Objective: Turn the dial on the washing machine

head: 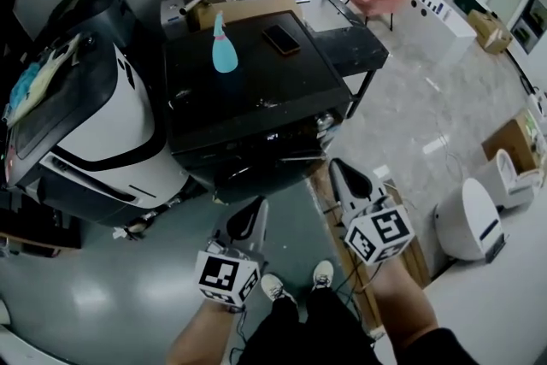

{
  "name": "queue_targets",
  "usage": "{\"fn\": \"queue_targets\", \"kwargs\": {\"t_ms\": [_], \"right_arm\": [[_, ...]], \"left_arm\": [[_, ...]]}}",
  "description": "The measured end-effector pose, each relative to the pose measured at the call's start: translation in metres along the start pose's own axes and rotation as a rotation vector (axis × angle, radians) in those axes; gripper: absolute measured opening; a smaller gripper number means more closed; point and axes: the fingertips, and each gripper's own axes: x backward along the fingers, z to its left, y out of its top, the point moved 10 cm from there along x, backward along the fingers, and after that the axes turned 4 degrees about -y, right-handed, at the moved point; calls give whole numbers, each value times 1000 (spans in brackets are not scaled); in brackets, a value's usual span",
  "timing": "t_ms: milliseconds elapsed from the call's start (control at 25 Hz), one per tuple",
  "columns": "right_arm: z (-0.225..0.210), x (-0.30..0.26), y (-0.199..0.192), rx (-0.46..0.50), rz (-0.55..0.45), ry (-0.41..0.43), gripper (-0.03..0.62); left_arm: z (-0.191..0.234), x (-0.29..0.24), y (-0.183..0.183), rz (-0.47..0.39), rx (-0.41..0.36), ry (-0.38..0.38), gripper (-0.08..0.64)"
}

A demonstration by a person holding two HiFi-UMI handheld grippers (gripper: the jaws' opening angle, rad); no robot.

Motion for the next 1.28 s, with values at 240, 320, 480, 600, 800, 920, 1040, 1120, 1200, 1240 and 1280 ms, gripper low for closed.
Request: {"fn": "queue_targets", "kwargs": {"t_ms": [240,320,480,600,800,920,1040,1120,1200,1240,1280], "right_arm": [[7,18,-10,-5,27,14,-3],[6,26,-13,-12,38,23,-3],[-3,47,-20,-14,46,46,-3],[-10,69,-26,-16,59,71,-3],[-24,114,-30,-24,71,103,-3],[-30,145,-34,-33,79,125,-3],[-35,178,-35,-32,75,137,-3],[-39,198,-35,-24,60,147,-3],[-41,216,-37,-20,52,157,-3],[-42,223,-39,-20,52,161,-3],[-42,230,-40,-23,53,166,-3]], "left_arm": [[-8,7,4,20,-21,0,5],[-16,9,2,28,-26,2,5],[-38,10,-3,35,-28,24,5],[-61,11,-8,35,-25,42,5],[-115,12,-17,45,-16,54,5],[-147,17,-26,52,14,73,5],[-176,24,-32,46,31,101,5],[-195,29,-36,46,31,110,5],[-214,34,-40,53,28,116,5],[-222,37,-42,56,25,118,5],[-228,40,-43,57,21,121,5]]}}
